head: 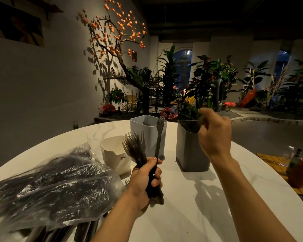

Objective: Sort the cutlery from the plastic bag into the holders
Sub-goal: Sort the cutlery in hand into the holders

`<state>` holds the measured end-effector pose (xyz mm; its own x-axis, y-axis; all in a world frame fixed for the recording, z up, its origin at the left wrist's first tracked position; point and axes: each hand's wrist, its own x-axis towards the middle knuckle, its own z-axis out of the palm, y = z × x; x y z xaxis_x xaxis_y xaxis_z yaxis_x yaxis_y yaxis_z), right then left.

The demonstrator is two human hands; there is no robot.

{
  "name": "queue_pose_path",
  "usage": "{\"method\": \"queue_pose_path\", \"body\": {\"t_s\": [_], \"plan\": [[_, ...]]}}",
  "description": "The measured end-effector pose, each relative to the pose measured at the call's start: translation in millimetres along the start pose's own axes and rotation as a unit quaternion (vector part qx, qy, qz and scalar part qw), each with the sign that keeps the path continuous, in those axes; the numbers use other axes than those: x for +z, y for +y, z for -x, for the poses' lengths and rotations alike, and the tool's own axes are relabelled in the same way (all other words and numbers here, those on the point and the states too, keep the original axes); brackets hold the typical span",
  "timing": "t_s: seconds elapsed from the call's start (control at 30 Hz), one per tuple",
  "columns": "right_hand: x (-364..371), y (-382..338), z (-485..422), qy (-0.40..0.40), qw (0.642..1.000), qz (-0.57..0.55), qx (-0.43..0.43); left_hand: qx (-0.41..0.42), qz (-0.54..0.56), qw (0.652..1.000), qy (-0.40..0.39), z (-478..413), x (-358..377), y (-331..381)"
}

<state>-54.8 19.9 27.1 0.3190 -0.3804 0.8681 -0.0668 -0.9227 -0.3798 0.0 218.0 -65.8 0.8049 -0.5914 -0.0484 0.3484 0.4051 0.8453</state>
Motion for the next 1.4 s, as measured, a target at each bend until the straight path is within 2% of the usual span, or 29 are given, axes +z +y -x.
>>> {"method": "queue_pose_path", "body": {"t_s": [0.1,0.2,0.3,0.37,0.4,0.43,0.47,0.5,0.57,0.6,0.67,0.77,0.9,1.17,1.27,1.4], "plan": [[8,8,9,-0.078,0.990,0.103,0.049,-0.004,-0.002,1.000,0.008,2,0,-1],[4,8,8,-0.127,0.978,0.141,0.085,-0.005,-0.002,1.000,0.007,3,0,-1],[0,-2,3,-0.089,0.986,0.129,0.054,-0.015,0.009,1.000,-0.002,1,-1,2],[2,-15,2,-0.033,0.997,0.066,0.022,-0.023,0.025,0.999,-0.013,0,-2,2],[3,-23,1,-0.037,0.999,0.011,0.021,-0.026,0.033,0.999,-0.019,-1,-2,1],[3,-32,0,-0.074,0.995,-0.049,0.038,-0.027,0.037,0.999,-0.025,-1,-3,1],[5,-42,2,-0.145,0.982,-0.099,0.067,-0.026,0.038,0.999,-0.030,-1,-3,0],[6,-52,4,-0.235,0.957,-0.141,0.099,-0.022,0.033,0.999,-0.033,-1,-3,0],[13,-67,15,-0.388,0.881,-0.215,0.163,-0.009,0.012,0.999,-0.034,1,-4,-1],[18,-72,22,-0.432,0.849,-0.241,0.182,-0.004,0.003,0.999,-0.033,2,-3,-1],[30,-79,38,-0.470,0.824,-0.258,0.183,-0.001,-0.005,1.000,-0.030,3,-1,-1],[39,-85,50,-0.475,0.821,-0.269,0.168,0.008,-0.013,1.000,-0.024,5,0,1],[36,-79,48,-0.465,0.804,-0.318,0.189,-0.002,-0.028,0.998,-0.062,7,-1,3],[37,-77,45,-0.447,0.838,-0.263,0.169,-0.005,-0.028,0.998,-0.060,6,-1,5],[29,-72,39,-0.454,0.827,-0.275,0.187,-0.008,-0.015,0.999,-0.038,4,-2,4],[20,-62,29,-0.508,0.792,-0.269,0.205,-0.006,-0.014,0.999,-0.028,4,1,4]]}}
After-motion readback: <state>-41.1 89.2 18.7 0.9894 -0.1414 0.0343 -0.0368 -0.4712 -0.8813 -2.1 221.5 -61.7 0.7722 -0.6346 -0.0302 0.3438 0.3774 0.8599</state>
